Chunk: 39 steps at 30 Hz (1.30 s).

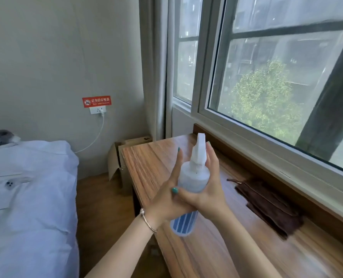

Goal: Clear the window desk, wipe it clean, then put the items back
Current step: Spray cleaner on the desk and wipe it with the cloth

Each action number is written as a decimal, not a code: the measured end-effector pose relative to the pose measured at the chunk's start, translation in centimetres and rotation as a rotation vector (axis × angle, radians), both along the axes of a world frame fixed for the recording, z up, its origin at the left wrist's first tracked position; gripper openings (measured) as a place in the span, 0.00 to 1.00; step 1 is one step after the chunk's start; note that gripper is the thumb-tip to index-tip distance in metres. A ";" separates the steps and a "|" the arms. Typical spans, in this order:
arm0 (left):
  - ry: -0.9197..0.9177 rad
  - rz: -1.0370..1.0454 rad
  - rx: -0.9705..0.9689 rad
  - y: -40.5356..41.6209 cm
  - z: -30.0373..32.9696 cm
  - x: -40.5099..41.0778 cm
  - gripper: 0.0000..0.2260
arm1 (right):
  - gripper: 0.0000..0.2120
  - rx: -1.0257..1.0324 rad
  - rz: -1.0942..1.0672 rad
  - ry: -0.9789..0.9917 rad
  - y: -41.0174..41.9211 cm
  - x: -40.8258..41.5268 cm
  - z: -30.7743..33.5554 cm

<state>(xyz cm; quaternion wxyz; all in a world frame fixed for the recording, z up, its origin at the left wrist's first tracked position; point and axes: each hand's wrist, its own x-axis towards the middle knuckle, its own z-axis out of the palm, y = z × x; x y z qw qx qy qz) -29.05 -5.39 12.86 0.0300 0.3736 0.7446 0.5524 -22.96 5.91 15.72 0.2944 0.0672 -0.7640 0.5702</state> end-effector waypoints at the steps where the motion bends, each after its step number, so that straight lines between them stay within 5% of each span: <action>1: 0.000 -0.003 -0.010 -0.2 -0.1 -1.1 0.49 | 0.53 -0.007 0.009 -0.006 -0.3 -1.3 -0.1; 5: -0.033 0.020 -0.010 -0.5 -0.3 -5.7 0.51 | 0.45 -0.006 -0.021 -0.025 -0.9 -6.0 -0.6; 10: -0.024 0.020 -0.040 -1.1 -1.6 -12.1 0.40 | 0.46 0.001 -0.075 -0.020 -2.0 -12.1 -0.5; 17: 0.078 -0.169 -0.097 -4.6 -0.6 -23.0 0.55 | 0.40 -0.055 -0.308 0.029 -6.7 -21.3 -0.9; 22: 0.087 -0.301 -0.218 -6.8 -0.2 -30.3 0.41 | 0.40 -0.091 -0.429 0.038 -9.4 -27.5 -0.8; 25: 0.200 -0.435 -0.173 -6.7 0.0 -33.5 0.55 | 0.39 -0.079 -0.454 0.038 -9.4 -30.2 -1.0; 30: 0.118 -0.526 -0.101 -5.6 -0.3 -36.7 0.55 | 0.38 -0.047 -0.541 0.039 -8.7 -33.0 -1.0; 35: 0.065 -0.597 -0.222 -3.8 -2.0 -39.9 0.58 | 0.37 -0.106 -0.609 0.080 -6.8 -34.9 -0.7; 39: 0.080 -0.568 -0.223 -2.1 -2.5 -40.6 0.47 | 0.39 -0.088 -0.728 0.111 -5.3 -36.4 -0.7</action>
